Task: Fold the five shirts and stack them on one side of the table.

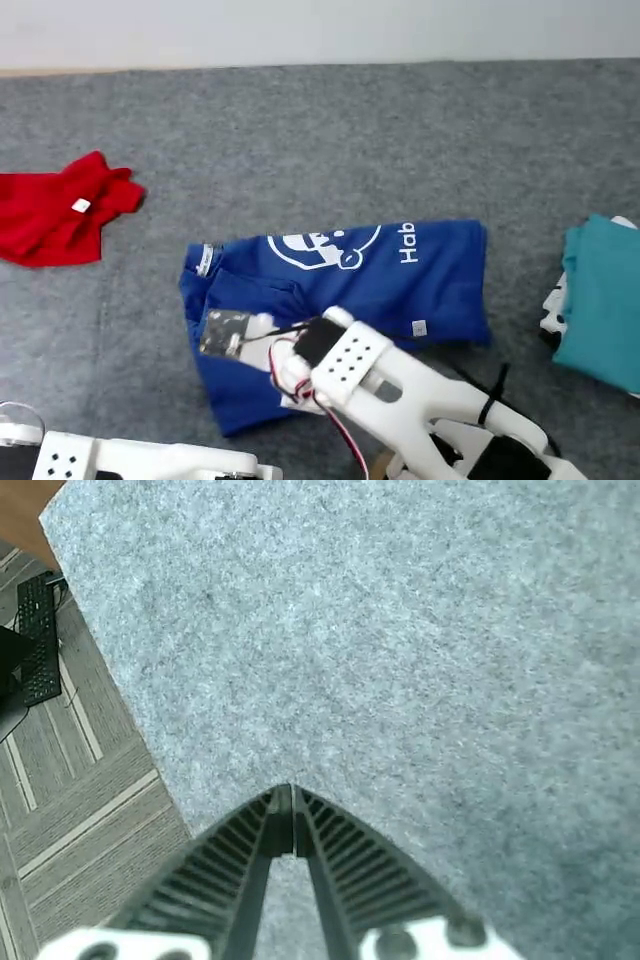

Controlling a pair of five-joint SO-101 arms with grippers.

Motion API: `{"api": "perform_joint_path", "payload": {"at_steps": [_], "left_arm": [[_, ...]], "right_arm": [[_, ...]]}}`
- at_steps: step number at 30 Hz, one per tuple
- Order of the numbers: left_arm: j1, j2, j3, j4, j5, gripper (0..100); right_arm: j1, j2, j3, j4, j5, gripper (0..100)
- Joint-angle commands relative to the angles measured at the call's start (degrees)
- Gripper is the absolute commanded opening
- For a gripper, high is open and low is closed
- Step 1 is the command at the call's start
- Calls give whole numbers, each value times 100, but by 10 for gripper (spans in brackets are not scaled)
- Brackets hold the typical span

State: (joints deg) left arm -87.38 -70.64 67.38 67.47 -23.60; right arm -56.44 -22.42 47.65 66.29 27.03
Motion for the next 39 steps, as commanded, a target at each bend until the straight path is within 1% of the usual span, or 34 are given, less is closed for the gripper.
{"api": "perform_joint_path", "payload": {"at_steps": [1,6,10,15,18,20,23,32,36,39], "left_arm": [[-35,-44,-31,0,-26,21],[-35,-44,-40,0,-26,21],[-35,-44,-40,0,-26,21],[-62,-44,-40,-9,-26,21],[-70,-44,-40,-26,-26,21],[-70,-44,-31,-123,-26,21],[-70,-44,-31,-193,-26,21],[-44,-44,-31,-202,-26,21],[-44,-44,-31,-202,-26,21],[-44,-44,22,-202,-26,21]], "right_arm": [[-409,-277,-35,-224,123,231],[-963,-277,-35,-514,97,231],[-1156,-215,-35,-840,79,231],[-1059,338,-70,-1200,35,230],[-901,576,-281,-1226,35,229],[-840,664,-440,-1253,44,207],[-848,796,-510,-1262,53,167],[-857,1182,-545,-1429,70,165],[-857,1332,-536,-1525,422,165],[-848,1560,-536,-1675,484,165]]}}
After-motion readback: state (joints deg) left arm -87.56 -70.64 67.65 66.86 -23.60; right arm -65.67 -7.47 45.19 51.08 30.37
